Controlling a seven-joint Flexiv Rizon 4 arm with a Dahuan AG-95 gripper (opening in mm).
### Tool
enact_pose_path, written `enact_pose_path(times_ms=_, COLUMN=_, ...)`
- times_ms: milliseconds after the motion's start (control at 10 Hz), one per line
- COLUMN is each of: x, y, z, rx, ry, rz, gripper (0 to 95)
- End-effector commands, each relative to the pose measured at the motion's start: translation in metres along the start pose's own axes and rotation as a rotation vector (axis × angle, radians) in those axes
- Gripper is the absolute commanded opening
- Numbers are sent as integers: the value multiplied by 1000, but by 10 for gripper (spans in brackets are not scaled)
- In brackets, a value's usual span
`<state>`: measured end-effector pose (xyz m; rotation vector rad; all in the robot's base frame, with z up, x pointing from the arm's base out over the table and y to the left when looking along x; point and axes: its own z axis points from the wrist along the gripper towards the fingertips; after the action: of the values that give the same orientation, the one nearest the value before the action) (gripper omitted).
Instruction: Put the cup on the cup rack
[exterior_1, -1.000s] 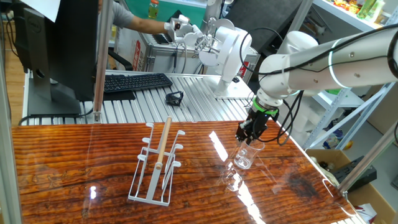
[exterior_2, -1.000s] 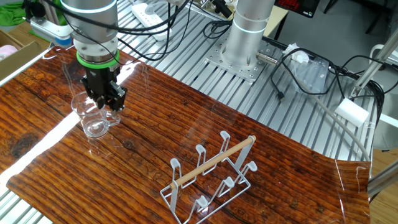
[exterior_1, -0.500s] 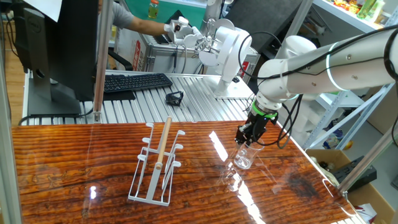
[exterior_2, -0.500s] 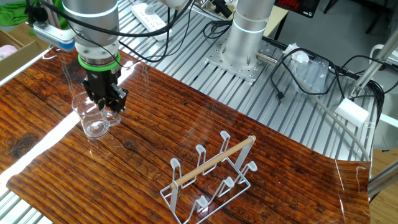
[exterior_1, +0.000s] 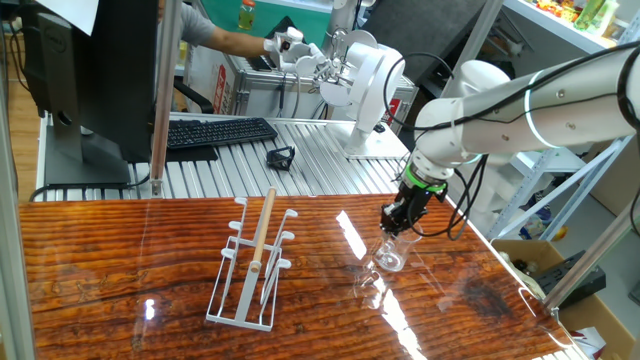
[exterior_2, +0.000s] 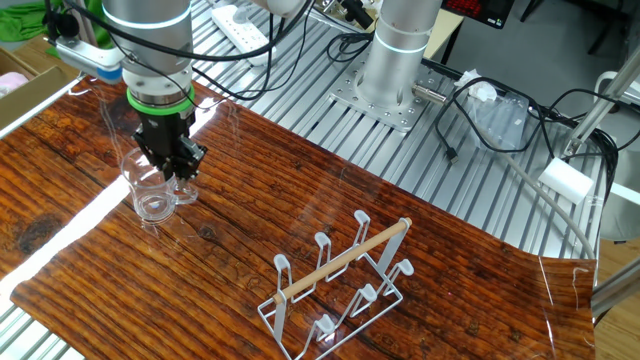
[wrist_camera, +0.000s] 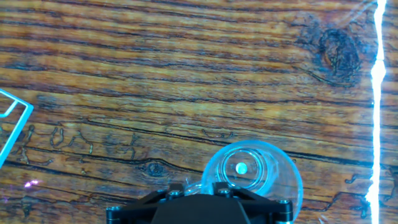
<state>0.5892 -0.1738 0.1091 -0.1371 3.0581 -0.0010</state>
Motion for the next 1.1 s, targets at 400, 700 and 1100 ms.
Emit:
enact_pose_path(times_ms=400, x=0, y=0, z=0, rx=3, ry=-8, rz=-1, gripper=0)
enact_pose_path(times_ms=700, x=0, y=0, z=0, rx=-20, ry=-6, rz=13, gripper=0)
enact_pose_path(times_ms=1100, x=0, y=0, z=-1, rx=-40, ry=2, rz=23, gripper=0)
